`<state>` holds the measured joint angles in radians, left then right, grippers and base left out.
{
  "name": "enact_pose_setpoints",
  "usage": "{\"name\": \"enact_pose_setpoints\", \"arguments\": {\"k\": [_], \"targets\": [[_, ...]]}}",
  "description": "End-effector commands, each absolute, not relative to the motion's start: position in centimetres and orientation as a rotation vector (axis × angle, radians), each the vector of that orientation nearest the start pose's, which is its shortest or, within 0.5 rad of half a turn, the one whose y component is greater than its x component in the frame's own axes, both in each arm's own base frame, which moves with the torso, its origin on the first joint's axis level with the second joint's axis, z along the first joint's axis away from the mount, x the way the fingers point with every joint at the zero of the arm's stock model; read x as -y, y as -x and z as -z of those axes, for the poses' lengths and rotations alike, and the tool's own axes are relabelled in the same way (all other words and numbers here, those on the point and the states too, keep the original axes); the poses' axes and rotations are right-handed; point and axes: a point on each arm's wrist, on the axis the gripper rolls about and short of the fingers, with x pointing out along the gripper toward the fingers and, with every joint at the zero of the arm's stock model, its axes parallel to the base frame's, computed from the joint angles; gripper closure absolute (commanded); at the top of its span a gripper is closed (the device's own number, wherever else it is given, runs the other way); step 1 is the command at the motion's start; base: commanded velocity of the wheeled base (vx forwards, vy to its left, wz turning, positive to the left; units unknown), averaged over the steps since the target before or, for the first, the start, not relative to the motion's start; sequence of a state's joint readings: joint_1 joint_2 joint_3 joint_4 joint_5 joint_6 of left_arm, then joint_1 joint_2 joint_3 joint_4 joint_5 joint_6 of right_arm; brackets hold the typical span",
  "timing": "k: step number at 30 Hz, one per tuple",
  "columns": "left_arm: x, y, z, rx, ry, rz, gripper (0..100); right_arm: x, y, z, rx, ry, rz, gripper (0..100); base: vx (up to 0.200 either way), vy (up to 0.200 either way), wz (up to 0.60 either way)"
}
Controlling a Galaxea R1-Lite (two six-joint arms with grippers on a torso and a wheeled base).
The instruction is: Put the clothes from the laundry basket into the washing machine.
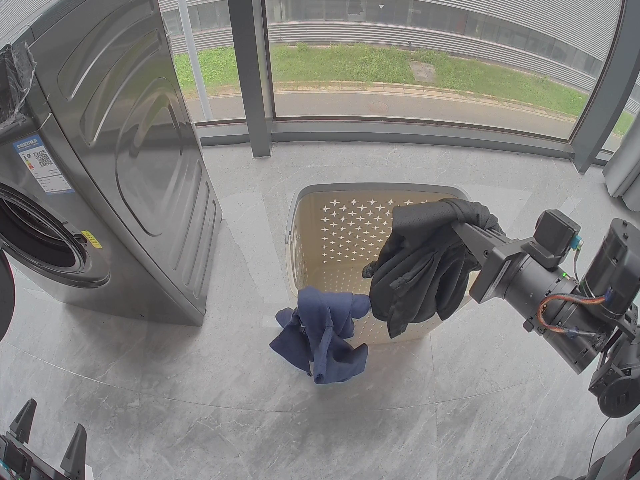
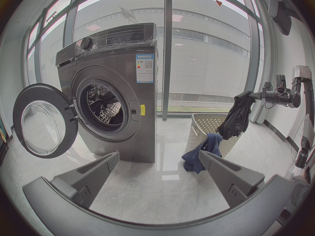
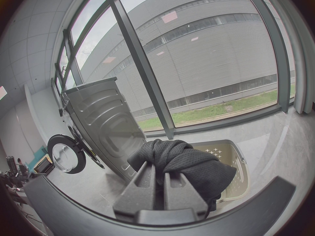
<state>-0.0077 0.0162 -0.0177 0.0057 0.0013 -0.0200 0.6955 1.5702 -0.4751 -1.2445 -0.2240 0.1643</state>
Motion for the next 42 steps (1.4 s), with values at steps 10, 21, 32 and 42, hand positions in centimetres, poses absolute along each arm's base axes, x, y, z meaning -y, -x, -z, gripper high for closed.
{"name": "enact_pose_setpoints", "arguments": {"k": [10,21,32,42], "targets": [[-0.02,2.21,-7.55,-0.015,0.023,0.006,0,-15.53,-18.43,-19.68,0.104,-0.236,-0.507,100,-0.120,0.000,0.00],[-0.02,2.22,-7.55,-0.014,0.029,0.003,0,-15.60,-18.45,-19.61,0.101,-0.235,-0.507,100,0.000,0.036,0.00],[-0.02,2.23,-7.54,-0.012,0.031,0.001,0,-15.70,-18.40,-19.83,0.114,-0.242,-0.513,100,0.000,0.200,0.00],[-0.02,2.23,-7.54,-0.012,0.028,0.001,0,-15.72,-18.42,-20.07,0.125,-0.248,-0.513,100,0.000,0.200,0.00]]}}
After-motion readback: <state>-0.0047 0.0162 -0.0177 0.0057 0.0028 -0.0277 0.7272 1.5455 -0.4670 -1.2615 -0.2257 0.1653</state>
